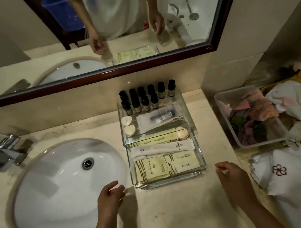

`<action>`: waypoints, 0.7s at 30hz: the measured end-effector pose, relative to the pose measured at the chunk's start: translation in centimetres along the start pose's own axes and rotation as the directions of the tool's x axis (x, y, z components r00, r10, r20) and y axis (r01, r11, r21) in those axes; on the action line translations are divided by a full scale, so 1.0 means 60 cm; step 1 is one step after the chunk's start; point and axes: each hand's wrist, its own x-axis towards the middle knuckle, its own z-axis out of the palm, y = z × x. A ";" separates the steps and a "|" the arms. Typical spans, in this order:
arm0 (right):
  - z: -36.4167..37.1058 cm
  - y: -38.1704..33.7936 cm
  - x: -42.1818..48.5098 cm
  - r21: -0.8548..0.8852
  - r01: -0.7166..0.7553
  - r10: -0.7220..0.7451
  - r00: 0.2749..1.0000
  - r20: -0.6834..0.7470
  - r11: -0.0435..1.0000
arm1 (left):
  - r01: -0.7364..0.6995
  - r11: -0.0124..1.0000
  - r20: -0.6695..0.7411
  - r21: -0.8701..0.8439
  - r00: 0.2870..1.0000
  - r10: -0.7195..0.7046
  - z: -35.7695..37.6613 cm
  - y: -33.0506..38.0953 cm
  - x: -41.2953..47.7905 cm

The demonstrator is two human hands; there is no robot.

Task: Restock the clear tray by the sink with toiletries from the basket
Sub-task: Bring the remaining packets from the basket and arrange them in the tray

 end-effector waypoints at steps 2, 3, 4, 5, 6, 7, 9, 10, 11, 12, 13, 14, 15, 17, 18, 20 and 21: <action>0.005 0.001 -0.010 0.024 -0.059 0.056 0.994 0.092 0.998 | 0.068 0.998 0.046 -0.011 0.997 -0.067 0.003 -0.009 -0.016; 0.008 0.002 -0.015 0.023 -0.069 0.066 0.989 0.133 0.997 | 0.091 0.996 0.071 -0.006 0.993 -0.091 0.007 -0.013 -0.025; 0.011 0.003 -0.017 0.012 -0.069 0.066 0.983 0.170 0.998 | 0.105 0.994 0.095 0.008 0.990 -0.105 0.012 -0.018 -0.032; 0.014 0.005 -0.019 -0.003 -0.067 0.067 0.977 0.203 0.998 | 0.110 0.994 0.117 0.028 0.987 -0.113 0.019 -0.024 -0.037; 0.014 0.003 -0.020 -0.017 -0.060 0.063 0.970 0.235 0.998 | 0.108 0.993 0.132 0.047 0.985 -0.113 0.025 -0.029 -0.041; 0.014 0.002 -0.021 -0.024 -0.061 0.065 0.962 0.264 0.998 | 0.104 0.993 0.138 0.064 0.984 -0.112 0.030 -0.037 -0.044; 0.011 -0.001 -0.019 -0.029 -0.071 0.076 0.950 0.304 0.997 | 0.098 0.992 0.129 0.084 0.986 -0.109 0.037 -0.048 -0.046; 0.009 -0.002 -0.018 -0.037 -0.075 0.083 0.944 0.320 0.996 | 0.102 0.991 0.118 0.089 0.987 -0.112 0.038 -0.053 -0.046; 0.006 -0.003 -0.017 -0.037 -0.081 0.088 0.939 0.333 0.996 | 0.105 0.990 0.111 0.094 0.987 -0.115 0.039 -0.055 -0.047; 0.005 -0.004 -0.016 -0.028 -0.087 0.091 0.935 0.342 0.996 | 0.108 0.990 0.103 0.096 0.988 -0.118 0.039 -0.058 -0.047; 0.004 -0.004 -0.015 -0.015 -0.100 0.099 0.933 0.347 0.995 | 0.109 0.989 0.095 0.096 0.988 -0.118 0.039 -0.057 -0.048; 0.003 -0.005 -0.013 -0.003 -0.111 0.105 0.930 0.353 0.994 | 0.113 0.989 0.087 0.092 0.989 -0.121 0.038 -0.057 -0.047; 0.004 -0.006 -0.012 0.013 -0.129 0.116 0.926 0.359 0.992 | 0.120 0.989 0.083 0.085 0.988 -0.127 0.037 -0.057 -0.045; 0.004 -0.005 -0.008 0.069 -0.193 0.155 0.917 0.368 0.979 | 0.146 0.988 0.101 0.046 0.983 -0.150 0.037 -0.054 -0.039; 0.005 -0.005 -0.006 0.116 -0.252 0.192 0.905 0.380 0.961 | 0.160 0.987 0.123 0.025 0.979 -0.161 0.039 -0.053 -0.036; 0.011 -0.005 -0.007 0.238 -0.423 0.284 0.843 0.456 0.874 | 0.175 0.984 0.163 0.013 0.971 -0.175 0.043 -0.054 -0.031; 0.016 -0.005 -0.009 0.303 -0.503 0.312 0.806 0.504 0.809 | 0.169 0.985 0.186 0.026 0.968 -0.171 0.045 -0.053 -0.031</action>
